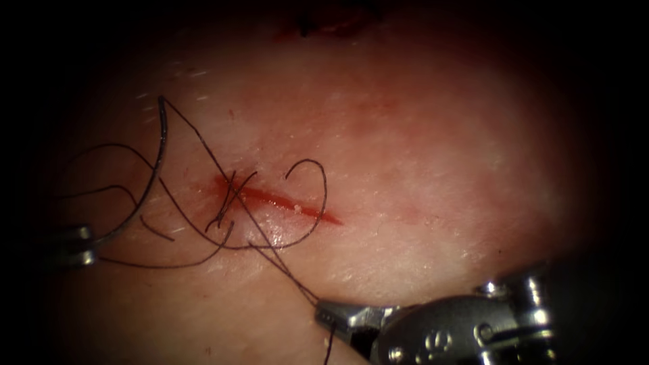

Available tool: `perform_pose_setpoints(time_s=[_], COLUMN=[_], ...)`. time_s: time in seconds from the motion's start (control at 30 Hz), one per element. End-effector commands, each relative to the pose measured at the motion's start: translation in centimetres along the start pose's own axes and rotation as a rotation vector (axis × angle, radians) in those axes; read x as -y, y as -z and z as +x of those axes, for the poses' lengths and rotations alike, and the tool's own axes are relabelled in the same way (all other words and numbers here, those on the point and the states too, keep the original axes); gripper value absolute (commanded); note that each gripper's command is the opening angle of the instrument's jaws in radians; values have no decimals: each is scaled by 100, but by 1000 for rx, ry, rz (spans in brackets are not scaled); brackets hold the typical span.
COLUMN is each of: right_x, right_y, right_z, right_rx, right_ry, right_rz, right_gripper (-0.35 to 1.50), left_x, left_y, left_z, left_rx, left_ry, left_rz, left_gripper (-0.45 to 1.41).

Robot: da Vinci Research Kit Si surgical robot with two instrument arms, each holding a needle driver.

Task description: Wound Closure

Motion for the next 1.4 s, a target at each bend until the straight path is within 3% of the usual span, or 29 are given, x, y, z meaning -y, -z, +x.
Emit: perform_pose_setpoints(time_s=[0.03,0.5,0.73,1.07,1.13,1.17,1.23,1.4], right_x=[16,33,46,69,67,65,61,54], right_y=[1,66,83,132,136,138,142,167], right_z=[7,26,32,60,61,60,55,36], right_rx=[-3,0,-4,-11,-12,-10,-8,6], right_ry=[-5,-41,-40,-45,-59,-84,-109,-104], right_rz=[6,-59,-43,-22,-20,-22,-25,-14], right_gripper=[-35,-35,-35,-35,59,123,141,145], left_x=[-16,-25,-27,-31,-30,-30,-29,-26], left_y=[-9,-23,-23,-27,-26,-25,-23,-16], left_z=[-1,-3,-2,2,2,2,2,3], left_rx=[-1,-6,-9,-16,-17,-17,-18,-19], left_ry=[7,2,2,3,3,3,3,5], left_rz=[3,-11,-17,-29,-30,-31,-33,-38], left_gripper=[-45,-45,-45,-45,-45,-45,-45,-45])
